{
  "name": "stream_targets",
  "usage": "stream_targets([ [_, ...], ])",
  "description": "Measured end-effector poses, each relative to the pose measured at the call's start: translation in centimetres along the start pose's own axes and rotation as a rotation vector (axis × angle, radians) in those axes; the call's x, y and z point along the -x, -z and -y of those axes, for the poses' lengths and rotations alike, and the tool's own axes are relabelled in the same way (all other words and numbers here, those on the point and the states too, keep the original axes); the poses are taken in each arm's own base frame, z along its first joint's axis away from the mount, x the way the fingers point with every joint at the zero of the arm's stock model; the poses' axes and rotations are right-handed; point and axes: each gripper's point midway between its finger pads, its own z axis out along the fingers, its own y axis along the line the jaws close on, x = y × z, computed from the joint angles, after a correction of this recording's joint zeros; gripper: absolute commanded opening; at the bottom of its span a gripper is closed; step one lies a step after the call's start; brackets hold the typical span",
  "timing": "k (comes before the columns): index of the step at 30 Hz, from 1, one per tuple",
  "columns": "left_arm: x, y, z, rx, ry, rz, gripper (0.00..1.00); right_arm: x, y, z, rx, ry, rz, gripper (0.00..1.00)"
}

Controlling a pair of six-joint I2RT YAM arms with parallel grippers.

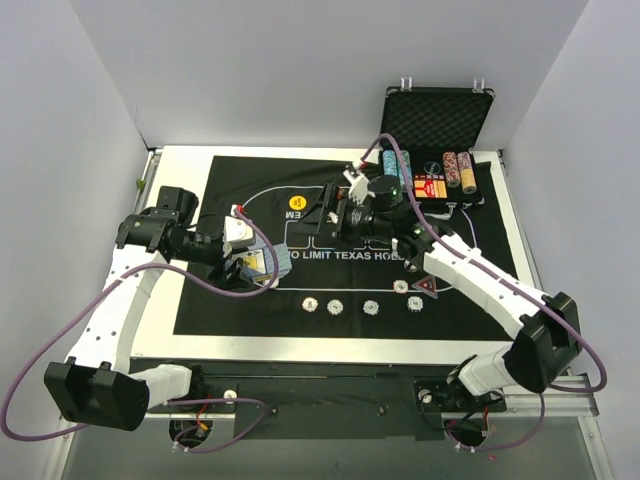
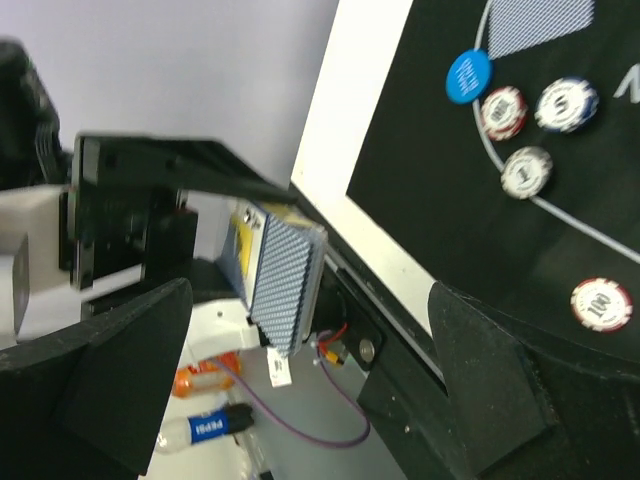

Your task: Distribute texas hold em gaming equipment

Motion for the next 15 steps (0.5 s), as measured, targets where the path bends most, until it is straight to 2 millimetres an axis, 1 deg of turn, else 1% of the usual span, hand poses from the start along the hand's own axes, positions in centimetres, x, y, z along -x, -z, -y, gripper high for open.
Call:
stream_targets([
  [3, 0.0, 0.0, 0.0, 0.000, -0.001, 0.000, 0.12, -2.1, 0.3, -1.2, 0.018, 0.037, -0.043, 0.99],
  [7, 0.0, 0.0, 0.0, 0.001, -0.003, 0.000, 0.12, -4.4, -0.5, -1.4, 0.016, 0.045, -0.104, 1.00],
  [9, 0.0, 0.0, 0.0, 0.001, -0.003, 0.001, 0.12, -5.4, -1.3, -1.2, 0.008, 0.044, -0.134, 1.00],
  [12, 0.0, 0.1, 0.1, 0.002, -0.005, 0.001, 0.12, -6.8, -2.5, -0.2, -0.019, 0.034, -0.176, 1.00],
  [14, 0.1, 0.1, 0.1, 0.005, -0.009, 0.003, 0.12, -7.3, -3.1, 0.4, -0.034, 0.028, -0.193, 0.96],
  [15, 0.1, 0.2, 0.2, 0.007, -0.012, 0.004, 0.12, -7.5, -3.3, 0.6, -0.039, 0.023, -0.200, 0.92],
])
